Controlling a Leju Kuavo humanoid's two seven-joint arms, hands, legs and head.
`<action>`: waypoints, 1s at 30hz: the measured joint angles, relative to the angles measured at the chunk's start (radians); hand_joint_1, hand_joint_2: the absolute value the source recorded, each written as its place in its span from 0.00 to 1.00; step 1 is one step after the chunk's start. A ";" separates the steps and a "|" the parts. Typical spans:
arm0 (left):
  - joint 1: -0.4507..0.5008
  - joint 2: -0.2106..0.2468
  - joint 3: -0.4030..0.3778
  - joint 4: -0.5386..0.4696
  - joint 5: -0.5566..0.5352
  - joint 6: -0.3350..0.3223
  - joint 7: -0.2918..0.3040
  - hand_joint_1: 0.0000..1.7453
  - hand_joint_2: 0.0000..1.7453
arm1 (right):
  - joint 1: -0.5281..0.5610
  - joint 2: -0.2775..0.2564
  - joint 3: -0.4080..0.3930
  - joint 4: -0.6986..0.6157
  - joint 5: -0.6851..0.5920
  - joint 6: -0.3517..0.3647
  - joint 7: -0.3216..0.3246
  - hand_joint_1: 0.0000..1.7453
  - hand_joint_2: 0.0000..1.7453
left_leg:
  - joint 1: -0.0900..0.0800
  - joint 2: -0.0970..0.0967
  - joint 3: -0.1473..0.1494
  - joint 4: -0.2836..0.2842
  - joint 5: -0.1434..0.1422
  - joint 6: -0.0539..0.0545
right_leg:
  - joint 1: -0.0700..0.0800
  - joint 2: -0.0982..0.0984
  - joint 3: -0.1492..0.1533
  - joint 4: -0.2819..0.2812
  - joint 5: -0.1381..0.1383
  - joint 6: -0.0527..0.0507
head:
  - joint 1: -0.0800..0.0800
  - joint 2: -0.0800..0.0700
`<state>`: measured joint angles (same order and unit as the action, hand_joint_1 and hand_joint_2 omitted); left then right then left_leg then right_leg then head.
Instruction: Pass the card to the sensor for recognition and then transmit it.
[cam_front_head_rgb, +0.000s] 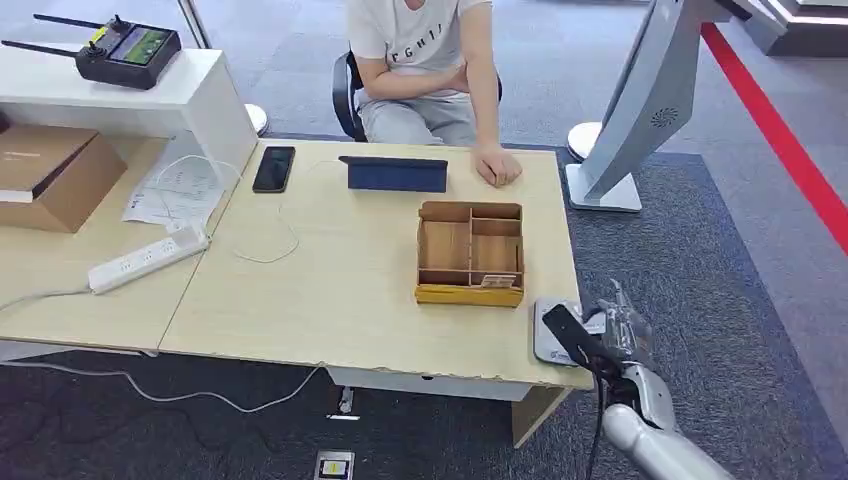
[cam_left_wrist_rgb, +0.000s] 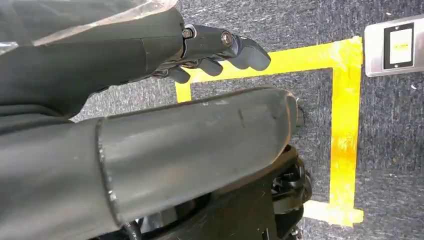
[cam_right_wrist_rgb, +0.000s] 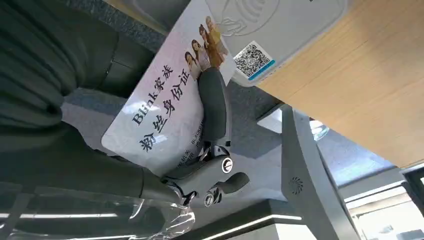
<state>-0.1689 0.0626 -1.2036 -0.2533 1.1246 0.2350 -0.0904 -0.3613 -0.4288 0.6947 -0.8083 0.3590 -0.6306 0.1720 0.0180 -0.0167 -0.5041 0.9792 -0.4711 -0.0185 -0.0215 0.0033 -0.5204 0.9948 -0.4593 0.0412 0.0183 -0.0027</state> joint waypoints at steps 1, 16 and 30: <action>0.000 0.000 0.000 0.000 0.000 0.000 0.001 0.00 0.00 | -0.001 0.000 0.000 0.002 -0.001 -0.003 -0.003 1.00 1.00 | 0.000 0.000 0.000 0.000 0.000 0.000 | 0.000 0.000 0.000 0.000 0.000 0.000 | 0.000 0.000; 0.004 0.003 0.000 0.000 -0.024 -0.016 0.013 0.00 0.00 | -0.211 -0.018 0.002 -0.292 -0.111 0.134 0.064 1.00 1.00 | 0.000 0.001 -0.002 0.000 0.003 0.000 | 0.000 0.001 -0.002 0.001 0.002 0.000 | 0.000 0.000; -0.033 -0.002 0.000 -0.008 -0.067 -0.021 0.037 0.00 0.00 | -0.452 0.074 0.109 -0.203 0.000 0.204 0.059 1.00 1.00 | 0.000 0.001 -0.004 0.000 0.003 0.000 | 0.000 0.001 -0.004 0.001 0.003 0.000 | 0.000 0.000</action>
<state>-0.2016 0.0610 -1.2036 -0.2613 1.0578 0.2140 -0.0534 -0.8135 -0.3552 0.8041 -1.0110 0.3593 -0.4269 0.2311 0.0184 -0.0152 -0.5081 0.9792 -0.4685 -0.0190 -0.0210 0.0046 -0.5241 0.9961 -0.4564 0.0413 0.0183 -0.0027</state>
